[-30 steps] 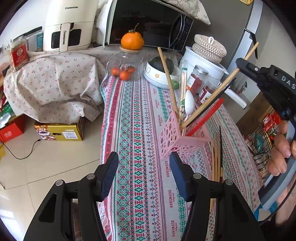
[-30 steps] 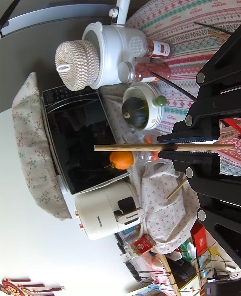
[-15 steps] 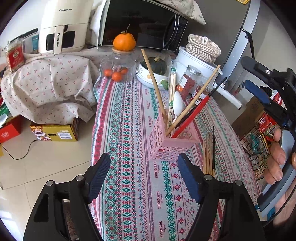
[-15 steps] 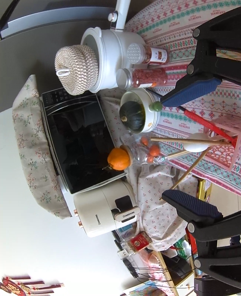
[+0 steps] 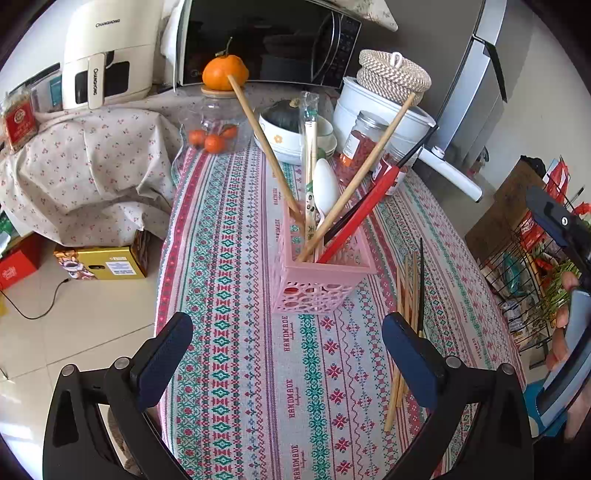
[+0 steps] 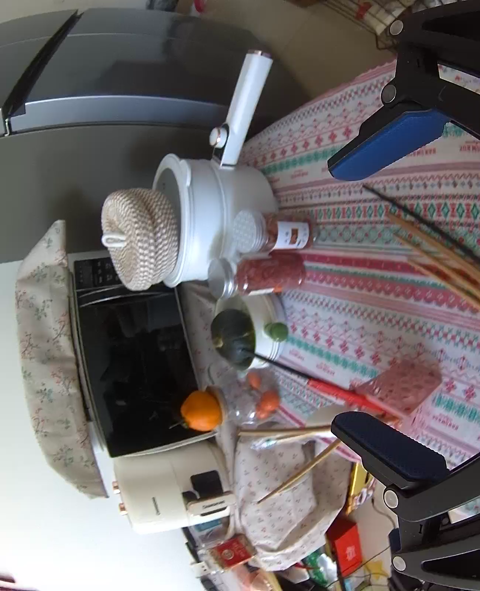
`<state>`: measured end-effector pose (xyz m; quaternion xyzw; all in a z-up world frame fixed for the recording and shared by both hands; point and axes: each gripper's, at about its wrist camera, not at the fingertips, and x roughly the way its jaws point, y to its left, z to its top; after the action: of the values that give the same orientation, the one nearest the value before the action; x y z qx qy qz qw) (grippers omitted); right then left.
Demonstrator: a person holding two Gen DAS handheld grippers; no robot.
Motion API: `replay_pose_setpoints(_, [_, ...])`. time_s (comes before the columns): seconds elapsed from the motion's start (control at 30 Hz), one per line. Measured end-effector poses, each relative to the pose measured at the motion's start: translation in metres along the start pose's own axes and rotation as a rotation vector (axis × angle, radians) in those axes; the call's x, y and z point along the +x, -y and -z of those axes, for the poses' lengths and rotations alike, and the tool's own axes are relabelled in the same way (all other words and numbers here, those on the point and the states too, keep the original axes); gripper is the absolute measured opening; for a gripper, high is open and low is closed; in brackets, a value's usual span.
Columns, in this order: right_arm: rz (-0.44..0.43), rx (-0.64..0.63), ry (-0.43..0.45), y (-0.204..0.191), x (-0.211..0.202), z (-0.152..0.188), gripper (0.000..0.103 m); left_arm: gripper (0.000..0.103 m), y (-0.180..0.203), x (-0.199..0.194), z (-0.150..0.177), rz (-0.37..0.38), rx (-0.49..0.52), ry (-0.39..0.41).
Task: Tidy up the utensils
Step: 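Grasp the black chopstick on the tablecloth with the right tool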
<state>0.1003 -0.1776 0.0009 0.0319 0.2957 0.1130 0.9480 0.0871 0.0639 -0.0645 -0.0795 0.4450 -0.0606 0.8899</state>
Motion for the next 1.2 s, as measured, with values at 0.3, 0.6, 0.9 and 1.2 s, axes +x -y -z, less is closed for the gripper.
replay_pose_setpoints(0.3, [0.069, 0.048, -0.346, 0.048, 0.049, 0.042, 0.103, 0.103, 0.020, 0.023, 0.006, -0.031, 0.040, -0.072])
replay_pose_setpoints(0.6, [0.134, 0.155, -0.603, 0.073, 0.108, 0.082, 0.103, 0.103, 0.028, 0.039, 0.013, -0.037, 0.075, -0.130])
replay_pose_setpoints(0.9, [0.244, 0.210, -0.688, 0.090, 0.162, 0.095, 0.103, 0.103, 0.037, 0.044, 0.013, -0.007, 0.082, -0.147])
replay_pose_setpoints(1.2, [0.329, 0.220, -0.667, 0.098, 0.178, 0.093, 0.103, 0.103, 0.040, 0.048, 0.017, 0.004, 0.105, -0.167])
